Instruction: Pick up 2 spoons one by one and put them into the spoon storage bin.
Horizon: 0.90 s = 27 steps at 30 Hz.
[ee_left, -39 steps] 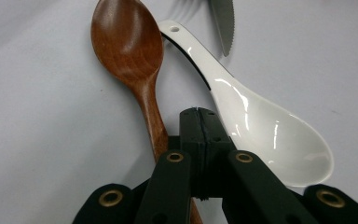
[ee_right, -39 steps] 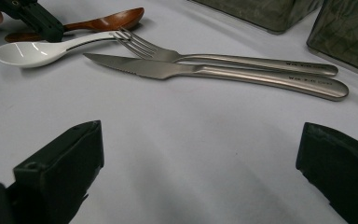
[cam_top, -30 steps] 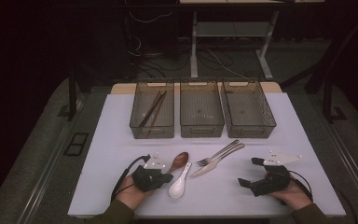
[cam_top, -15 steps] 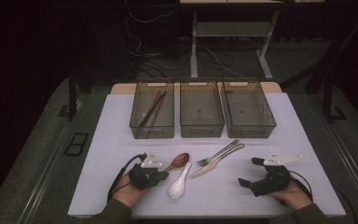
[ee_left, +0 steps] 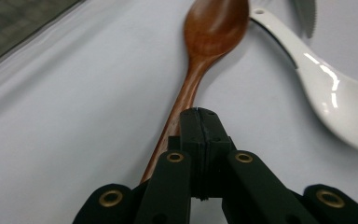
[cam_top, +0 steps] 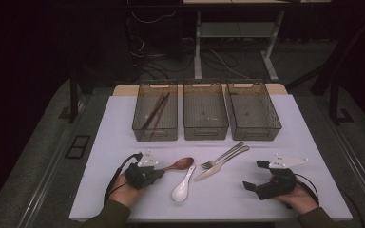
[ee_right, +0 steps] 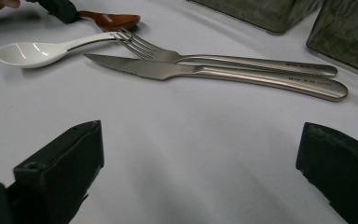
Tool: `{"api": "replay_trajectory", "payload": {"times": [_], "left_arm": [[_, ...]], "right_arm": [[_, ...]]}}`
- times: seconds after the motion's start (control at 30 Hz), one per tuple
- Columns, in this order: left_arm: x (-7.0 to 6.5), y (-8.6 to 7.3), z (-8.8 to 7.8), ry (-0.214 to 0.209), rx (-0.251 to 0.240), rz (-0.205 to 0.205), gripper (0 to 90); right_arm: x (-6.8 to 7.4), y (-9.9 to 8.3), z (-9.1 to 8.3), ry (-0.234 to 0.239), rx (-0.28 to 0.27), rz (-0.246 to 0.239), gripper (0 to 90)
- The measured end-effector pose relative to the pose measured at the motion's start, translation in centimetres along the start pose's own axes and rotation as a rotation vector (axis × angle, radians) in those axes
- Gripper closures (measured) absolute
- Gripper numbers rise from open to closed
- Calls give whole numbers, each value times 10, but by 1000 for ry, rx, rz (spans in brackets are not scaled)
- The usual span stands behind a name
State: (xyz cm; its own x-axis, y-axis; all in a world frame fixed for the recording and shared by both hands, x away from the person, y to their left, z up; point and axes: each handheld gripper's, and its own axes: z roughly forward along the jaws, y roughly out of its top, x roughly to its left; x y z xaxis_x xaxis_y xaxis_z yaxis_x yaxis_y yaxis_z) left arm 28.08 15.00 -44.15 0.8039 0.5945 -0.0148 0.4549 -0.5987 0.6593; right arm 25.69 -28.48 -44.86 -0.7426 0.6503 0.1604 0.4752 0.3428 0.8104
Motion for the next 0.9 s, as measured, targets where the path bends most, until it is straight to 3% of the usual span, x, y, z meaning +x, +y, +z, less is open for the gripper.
{"api": "replay_trajectory", "payload": {"times": [0.3,0.5,0.7,0.77,0.9], "left_arm": [[18,-7,-7,63,0,-41,889],[26,-10,-9,82,-3,-62,889],[25,-10,-11,75,-15,-64,889],[26,-7,-13,51,-47,-77,884],[23,5,-16,11,-120,-83,758]], "right_arm": [[0,0,0,1,0,-2,6],[0,0,0,4,1,-3,5],[0,0,0,3,0,-3,6],[0,0,0,4,2,-2,5],[0,0,1,0,6,-3,5]]}}
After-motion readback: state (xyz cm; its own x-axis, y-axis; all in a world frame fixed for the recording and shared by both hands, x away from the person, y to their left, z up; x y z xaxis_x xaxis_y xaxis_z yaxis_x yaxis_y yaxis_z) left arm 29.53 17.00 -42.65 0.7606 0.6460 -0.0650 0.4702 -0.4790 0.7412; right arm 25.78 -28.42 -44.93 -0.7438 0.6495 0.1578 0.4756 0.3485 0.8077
